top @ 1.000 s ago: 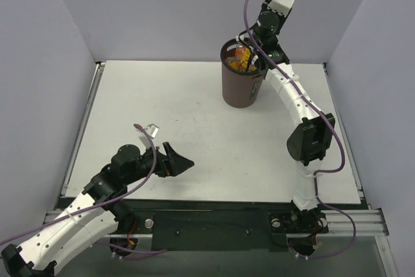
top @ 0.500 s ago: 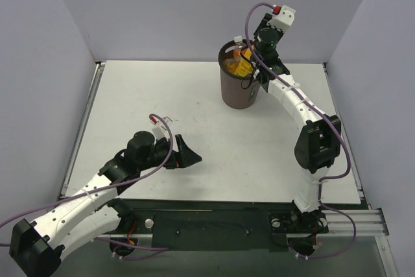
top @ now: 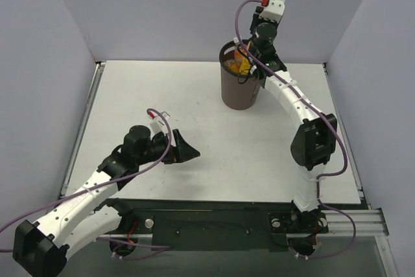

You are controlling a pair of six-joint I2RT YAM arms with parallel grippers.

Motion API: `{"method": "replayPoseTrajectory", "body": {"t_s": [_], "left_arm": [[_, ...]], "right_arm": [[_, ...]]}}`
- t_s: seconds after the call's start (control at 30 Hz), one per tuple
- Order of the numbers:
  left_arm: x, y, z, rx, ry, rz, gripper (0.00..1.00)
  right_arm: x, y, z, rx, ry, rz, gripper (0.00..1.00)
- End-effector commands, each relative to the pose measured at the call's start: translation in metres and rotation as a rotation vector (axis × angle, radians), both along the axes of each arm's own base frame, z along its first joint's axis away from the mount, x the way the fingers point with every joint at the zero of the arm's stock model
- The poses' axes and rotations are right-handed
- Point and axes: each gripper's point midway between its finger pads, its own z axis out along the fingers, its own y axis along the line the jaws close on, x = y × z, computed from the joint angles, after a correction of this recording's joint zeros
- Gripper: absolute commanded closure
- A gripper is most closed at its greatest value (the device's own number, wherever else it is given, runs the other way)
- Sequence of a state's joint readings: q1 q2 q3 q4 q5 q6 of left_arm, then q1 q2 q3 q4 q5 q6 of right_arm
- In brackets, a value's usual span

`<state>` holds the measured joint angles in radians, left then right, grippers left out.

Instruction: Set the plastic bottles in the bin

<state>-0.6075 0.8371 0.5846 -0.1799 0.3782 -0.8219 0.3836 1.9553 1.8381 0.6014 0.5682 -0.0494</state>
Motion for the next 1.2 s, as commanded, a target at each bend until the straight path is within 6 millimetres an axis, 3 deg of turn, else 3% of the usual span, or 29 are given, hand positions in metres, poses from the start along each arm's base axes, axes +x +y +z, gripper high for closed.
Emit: {"method": "replayPoseTrajectory", "body": {"t_s": [0.0,0.33,0.57,0.8,0.97,1.17], "left_arm": [[0.010,-0.005,0.033,-0.050,-0.080,-0.038,0.04],[0.020,-0.015,0.030,-0.064,-0.063,-0.068,0.04],[0.023,-0.015,0.025,-0.051,-0.045,-0.075,0.04],[0.032,-0.022,0.016,-0.059,-0.013,-0.093,0.04],[0.039,-0.030,0.015,-0.077,-0.011,-0.116,0.04],[0.041,-0.033,0.011,-0.078,0.002,-0.126,0.04]], "right_arm": [[-0.003,-0.016,0.056,-0.029,-0.117,-0.057,1.00],[0.007,-0.025,0.081,-0.062,-0.179,-0.097,1.00],[0.030,-0.034,0.079,-0.071,-0.212,-0.098,1.00],[0.049,-0.044,0.045,-0.079,-0.168,-0.103,1.00],[0.052,-0.039,0.017,-0.083,-0.134,-0.092,1.00],[0.051,-0.031,0.007,-0.078,-0.134,-0.071,1.00]]}}
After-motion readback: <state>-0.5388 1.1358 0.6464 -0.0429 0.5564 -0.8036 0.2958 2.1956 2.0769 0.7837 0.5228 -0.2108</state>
